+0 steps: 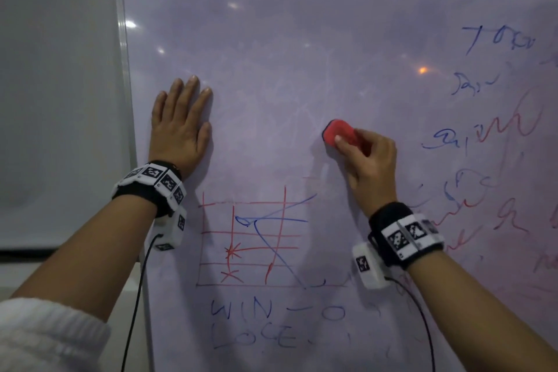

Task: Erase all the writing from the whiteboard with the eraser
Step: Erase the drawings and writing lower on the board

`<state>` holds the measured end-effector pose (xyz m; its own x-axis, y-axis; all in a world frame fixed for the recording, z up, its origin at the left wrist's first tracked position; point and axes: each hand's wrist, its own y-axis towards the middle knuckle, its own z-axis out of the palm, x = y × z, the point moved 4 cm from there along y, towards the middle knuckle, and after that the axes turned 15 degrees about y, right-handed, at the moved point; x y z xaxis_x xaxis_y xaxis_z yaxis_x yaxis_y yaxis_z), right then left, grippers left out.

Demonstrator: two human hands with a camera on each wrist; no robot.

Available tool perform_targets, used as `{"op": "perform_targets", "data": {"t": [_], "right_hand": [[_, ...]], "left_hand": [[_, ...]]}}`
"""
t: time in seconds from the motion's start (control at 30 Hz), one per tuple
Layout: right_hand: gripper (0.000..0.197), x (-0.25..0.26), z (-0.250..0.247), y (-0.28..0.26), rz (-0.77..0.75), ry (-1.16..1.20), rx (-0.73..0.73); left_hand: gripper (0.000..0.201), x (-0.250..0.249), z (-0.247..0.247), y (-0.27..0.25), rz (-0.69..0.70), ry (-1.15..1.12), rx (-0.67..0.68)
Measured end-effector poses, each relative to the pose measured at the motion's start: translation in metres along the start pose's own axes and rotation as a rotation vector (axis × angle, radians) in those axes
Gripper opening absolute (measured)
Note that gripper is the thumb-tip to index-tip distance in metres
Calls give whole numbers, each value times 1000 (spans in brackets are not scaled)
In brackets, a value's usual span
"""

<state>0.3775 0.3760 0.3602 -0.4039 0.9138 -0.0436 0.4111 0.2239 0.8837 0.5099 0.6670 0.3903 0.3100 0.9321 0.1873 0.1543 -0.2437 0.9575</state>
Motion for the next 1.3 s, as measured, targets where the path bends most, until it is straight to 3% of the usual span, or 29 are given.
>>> {"op": "perform_targets", "data": {"t": [0.03,0.1,0.13,0.2,0.27,0.33,0.37,0.43,0.5,0.57,0.6,0.67,0.7,0.77,0.83,0.87,0.97,1.03,1.1,1.17,1.2,1.27,1.3], "right_hand": [[37,1,11,-11,76,100,-17],[31,18,35,-53,23,129,-2],[26,29,50,-82,-48,160,74],[33,58,86,-145,-147,255,461],[46,64,99,-175,-408,190,570],[31,62,94,-156,-545,162,470],[24,61,85,-128,-532,155,354],[20,47,56,-52,-340,117,129],[21,37,29,9,-206,67,4],[27,30,14,37,-82,74,-178],[28,29,16,36,-54,81,-201],[29,37,48,3,72,178,-44],[32,47,68,-30,51,172,81],[34,70,99,-103,-63,238,356],[42,82,119,-160,-306,174,485],[36,85,125,-175,-385,155,507],[26,88,109,-132,-444,134,460],[22,70,82,-64,-349,87,306],[26,49,44,-3,-189,41,39],[16,31,18,22,-29,77,-152],[17,28,21,18,8,99,-178],[18,37,48,-20,35,192,31],[27,43,67,-58,-36,187,158]], "left_hand": [[54,0,0,0,0,1,-1],[54,0,1,-1,-1,6,-5],[54,1,1,-1,-1,9,-8],[54,1,0,0,0,12,-7],[54,1,0,0,-3,14,-5],[54,0,0,0,-1,13,-5],[54,0,0,0,3,9,-5],[54,1,1,-1,8,11,-12],[54,1,0,-1,13,12,-13],[53,1,0,-1,17,7,-17],[53,0,0,0,19,8,-14],[53,1,0,0,21,13,-6],[53,2,0,0,25,15,-3],[53,6,0,-4,47,13,1],[52,12,0,-11,71,14,9],[52,14,0,-15,80,18,8],[52,16,4,-21,89,22,-5],[52,17,5,-22,92,24,-14],[52,17,5,-22,101,30,-21],[52,18,6,-23,110,35,-12],[52,18,6,-23,107,35,-5],[52,18,6,-22,102,29,-2],[52,18,6,-22,104,25,-6]]}}
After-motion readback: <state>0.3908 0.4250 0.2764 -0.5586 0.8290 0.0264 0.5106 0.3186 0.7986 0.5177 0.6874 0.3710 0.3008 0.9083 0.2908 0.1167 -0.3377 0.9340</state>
